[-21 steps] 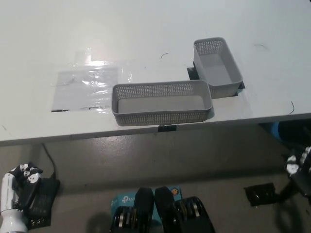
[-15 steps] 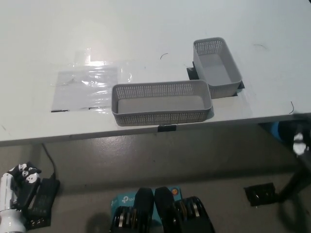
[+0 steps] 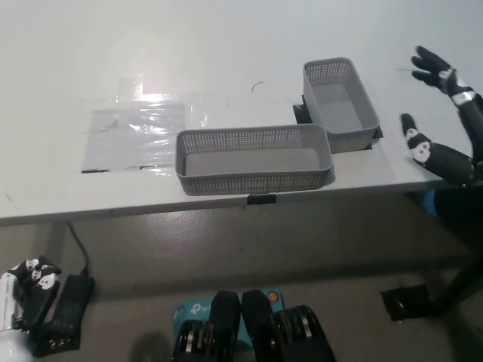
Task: The robot uses its right hand to pick up the grey box kept on the middle on the desk and place it on top of another box next to it in a right angle
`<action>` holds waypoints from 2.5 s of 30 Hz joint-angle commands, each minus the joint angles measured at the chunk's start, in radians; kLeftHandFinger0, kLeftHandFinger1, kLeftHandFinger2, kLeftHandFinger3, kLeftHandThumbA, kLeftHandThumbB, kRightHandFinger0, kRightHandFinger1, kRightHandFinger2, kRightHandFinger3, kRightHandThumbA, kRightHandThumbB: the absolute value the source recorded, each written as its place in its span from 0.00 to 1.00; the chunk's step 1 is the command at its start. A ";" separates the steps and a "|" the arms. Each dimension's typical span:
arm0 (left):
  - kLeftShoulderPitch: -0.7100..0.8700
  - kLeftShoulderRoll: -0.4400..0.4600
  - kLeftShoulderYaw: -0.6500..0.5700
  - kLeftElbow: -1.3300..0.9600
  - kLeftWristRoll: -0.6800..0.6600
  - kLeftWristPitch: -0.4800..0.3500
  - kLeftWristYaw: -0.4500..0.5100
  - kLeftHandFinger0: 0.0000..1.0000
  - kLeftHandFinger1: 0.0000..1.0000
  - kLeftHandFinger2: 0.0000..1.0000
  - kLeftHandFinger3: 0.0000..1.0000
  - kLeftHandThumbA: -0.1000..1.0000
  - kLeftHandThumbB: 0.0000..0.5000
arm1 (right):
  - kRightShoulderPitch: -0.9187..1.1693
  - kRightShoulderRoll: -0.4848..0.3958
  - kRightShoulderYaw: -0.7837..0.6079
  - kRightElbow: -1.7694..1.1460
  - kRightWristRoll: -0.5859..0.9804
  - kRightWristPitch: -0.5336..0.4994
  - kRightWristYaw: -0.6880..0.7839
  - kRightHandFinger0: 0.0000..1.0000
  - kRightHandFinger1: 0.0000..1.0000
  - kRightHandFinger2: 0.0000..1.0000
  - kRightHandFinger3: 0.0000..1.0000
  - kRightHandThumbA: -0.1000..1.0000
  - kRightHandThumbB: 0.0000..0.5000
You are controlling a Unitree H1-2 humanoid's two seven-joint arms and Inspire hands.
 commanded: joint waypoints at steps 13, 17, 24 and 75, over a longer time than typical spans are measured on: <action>0.012 0.027 -0.010 -0.038 -0.021 -0.015 -0.010 0.00 0.00 0.06 0.30 0.74 0.99 | -0.140 -0.054 0.060 0.124 -0.087 0.032 0.105 1.00 1.00 1.00 1.00 0.41 0.77; 0.013 0.026 -0.010 -0.041 -0.025 -0.013 -0.011 0.00 0.00 0.04 0.30 0.73 0.99 | -0.171 -0.069 0.094 0.189 -0.123 -0.006 0.124 1.00 1.00 1.00 1.00 0.48 0.73; 0.022 0.035 -0.020 -0.036 -0.013 -0.023 -0.016 0.00 0.00 0.03 0.31 0.74 1.00 | -0.215 -0.061 0.177 0.270 -0.206 -0.012 0.133 1.00 1.00 1.00 1.00 0.52 0.78; 0.008 0.064 -0.053 -0.037 0.015 -0.084 -0.031 0.00 0.00 0.00 0.22 0.88 0.98 | -0.432 -0.025 0.628 0.806 -0.753 -0.149 0.133 1.00 1.00 1.00 1.00 0.49 0.63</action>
